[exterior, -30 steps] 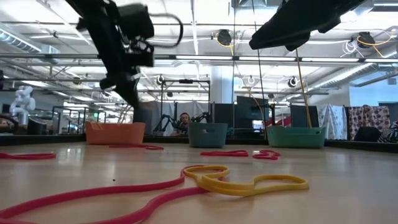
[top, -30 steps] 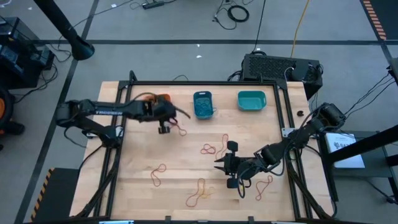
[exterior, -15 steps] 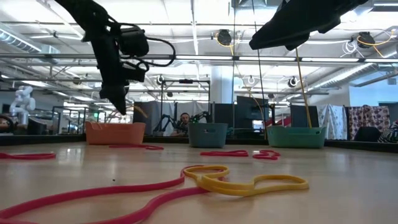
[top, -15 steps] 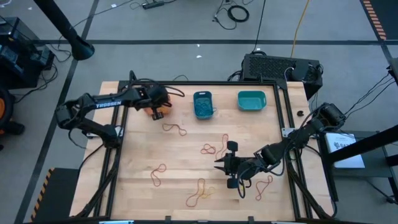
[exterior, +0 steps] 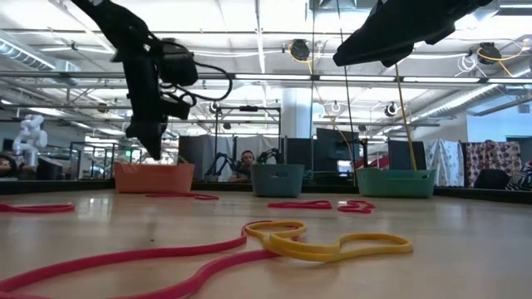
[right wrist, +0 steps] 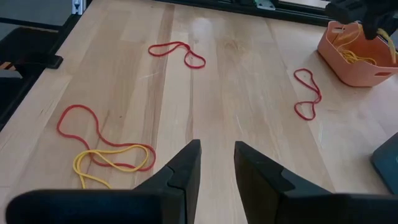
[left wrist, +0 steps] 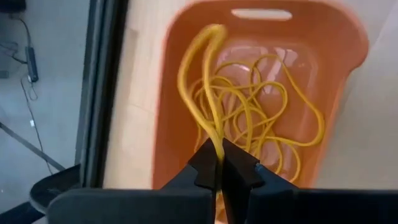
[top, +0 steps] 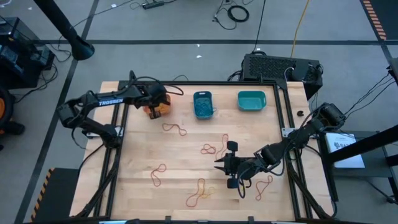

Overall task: Sort rubber bands into baskets
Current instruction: Put the yellow rubber band into the orange bin

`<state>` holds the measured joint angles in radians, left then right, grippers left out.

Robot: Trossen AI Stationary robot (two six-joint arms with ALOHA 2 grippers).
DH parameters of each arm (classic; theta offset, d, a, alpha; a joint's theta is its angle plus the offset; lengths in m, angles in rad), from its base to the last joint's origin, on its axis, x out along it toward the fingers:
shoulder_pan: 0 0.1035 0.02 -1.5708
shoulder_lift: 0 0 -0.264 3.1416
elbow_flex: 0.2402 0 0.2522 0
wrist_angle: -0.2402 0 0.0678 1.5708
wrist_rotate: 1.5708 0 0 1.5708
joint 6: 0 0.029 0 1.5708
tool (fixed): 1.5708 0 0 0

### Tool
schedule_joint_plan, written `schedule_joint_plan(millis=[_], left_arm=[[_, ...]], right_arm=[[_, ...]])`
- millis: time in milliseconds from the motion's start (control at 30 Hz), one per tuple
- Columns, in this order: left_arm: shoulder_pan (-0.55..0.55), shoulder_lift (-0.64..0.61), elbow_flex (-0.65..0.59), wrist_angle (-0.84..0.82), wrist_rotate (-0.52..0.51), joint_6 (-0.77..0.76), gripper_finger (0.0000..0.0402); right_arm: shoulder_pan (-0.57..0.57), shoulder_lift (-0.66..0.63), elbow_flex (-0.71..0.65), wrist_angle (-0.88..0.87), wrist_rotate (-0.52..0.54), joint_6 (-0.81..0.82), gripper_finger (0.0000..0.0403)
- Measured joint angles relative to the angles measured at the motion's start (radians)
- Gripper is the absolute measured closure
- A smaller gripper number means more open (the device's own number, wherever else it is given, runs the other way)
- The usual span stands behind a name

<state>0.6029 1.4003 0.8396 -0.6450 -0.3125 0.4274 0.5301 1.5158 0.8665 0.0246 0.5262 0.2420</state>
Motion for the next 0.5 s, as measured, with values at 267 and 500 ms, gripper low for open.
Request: schedule_joint_plan(millis=[267, 500], left_arm=[[-0.007, 0.037, -0.005, -0.002, -0.029, -0.003, 0.0385], [-0.021, 0.037, -0.005, -0.003, -0.029, -0.003, 0.0344]], right_arm=[[0.000, 0.000, 0.000, 0.000, -0.003, 0.001, 0.0312], [0.000, 0.000, 0.000, 0.000, -0.004, 0.000, 0.0312]])
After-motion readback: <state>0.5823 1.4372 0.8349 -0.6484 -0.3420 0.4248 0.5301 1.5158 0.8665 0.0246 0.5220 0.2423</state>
